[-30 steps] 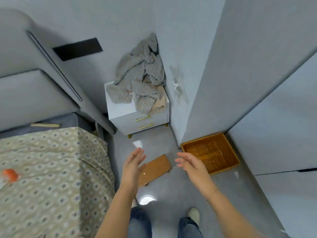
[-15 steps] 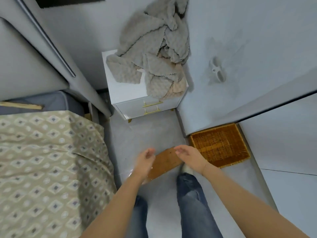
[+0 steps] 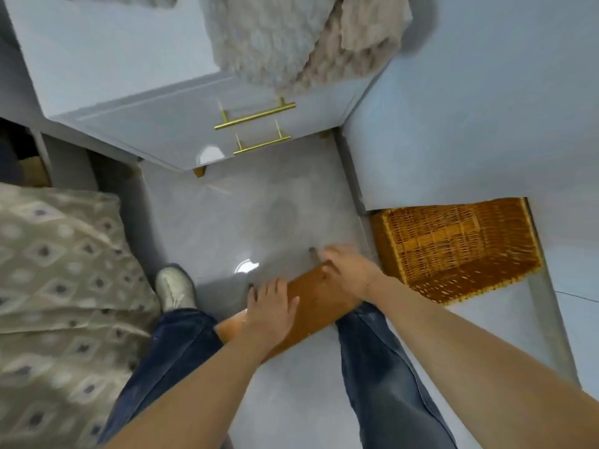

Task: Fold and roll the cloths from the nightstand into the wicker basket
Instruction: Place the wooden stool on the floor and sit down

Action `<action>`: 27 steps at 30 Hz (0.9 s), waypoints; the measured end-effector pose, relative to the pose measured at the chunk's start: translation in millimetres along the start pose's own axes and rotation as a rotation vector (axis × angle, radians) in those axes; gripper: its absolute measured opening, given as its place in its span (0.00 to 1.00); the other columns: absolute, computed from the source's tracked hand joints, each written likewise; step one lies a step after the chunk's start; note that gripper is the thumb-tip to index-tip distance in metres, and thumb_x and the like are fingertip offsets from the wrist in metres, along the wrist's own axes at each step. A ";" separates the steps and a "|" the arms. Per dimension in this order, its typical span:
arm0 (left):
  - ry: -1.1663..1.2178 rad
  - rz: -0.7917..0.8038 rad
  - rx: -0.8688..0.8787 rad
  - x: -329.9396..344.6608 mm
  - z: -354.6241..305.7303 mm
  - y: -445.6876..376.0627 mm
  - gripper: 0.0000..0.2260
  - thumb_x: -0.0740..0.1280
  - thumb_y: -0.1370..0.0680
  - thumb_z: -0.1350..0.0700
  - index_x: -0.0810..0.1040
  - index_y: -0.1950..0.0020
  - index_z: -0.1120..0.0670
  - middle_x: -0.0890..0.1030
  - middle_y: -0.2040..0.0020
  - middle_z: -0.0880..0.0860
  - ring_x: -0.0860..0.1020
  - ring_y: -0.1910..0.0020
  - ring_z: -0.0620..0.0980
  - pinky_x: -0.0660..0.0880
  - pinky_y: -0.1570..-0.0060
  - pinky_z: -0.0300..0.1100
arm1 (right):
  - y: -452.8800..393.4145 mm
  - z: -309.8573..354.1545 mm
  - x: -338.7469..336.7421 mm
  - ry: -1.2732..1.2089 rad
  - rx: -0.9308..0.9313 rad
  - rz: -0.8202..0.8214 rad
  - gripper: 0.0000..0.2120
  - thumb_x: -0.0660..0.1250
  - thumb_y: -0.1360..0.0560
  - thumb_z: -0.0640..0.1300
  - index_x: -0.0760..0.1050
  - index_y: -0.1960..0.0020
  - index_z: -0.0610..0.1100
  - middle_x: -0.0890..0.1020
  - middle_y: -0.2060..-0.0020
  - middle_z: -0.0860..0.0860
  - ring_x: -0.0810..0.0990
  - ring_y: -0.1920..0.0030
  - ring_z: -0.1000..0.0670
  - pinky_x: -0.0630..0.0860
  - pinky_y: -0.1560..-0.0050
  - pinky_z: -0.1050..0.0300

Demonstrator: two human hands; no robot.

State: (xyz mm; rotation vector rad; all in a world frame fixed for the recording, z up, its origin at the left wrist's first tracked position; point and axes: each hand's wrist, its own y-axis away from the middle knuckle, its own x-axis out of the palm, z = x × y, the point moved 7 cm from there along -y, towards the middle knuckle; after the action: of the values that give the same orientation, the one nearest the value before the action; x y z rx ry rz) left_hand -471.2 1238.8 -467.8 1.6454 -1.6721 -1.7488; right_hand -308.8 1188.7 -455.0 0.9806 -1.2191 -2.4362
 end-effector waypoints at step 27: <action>0.465 -0.553 0.225 -150.3 1.1 33.2 0.15 0.64 0.20 0.57 0.74 0.33 0.51 0.76 0.37 0.49 0.75 0.40 0.48 0.73 0.38 0.46 | 39.2 77.8 -75.9 -0.557 0.052 -0.543 0.16 0.58 0.18 0.48 0.71 0.32 0.47 0.76 0.36 0.53 0.73 0.37 0.56 0.70 0.33 0.57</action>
State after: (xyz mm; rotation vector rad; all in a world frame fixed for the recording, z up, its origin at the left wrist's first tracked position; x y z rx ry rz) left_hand -436.0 1343.1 -360.2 2.5635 -1.3067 -1.2252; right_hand -307.0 1249.0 -356.5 0.7320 -1.3031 -3.2795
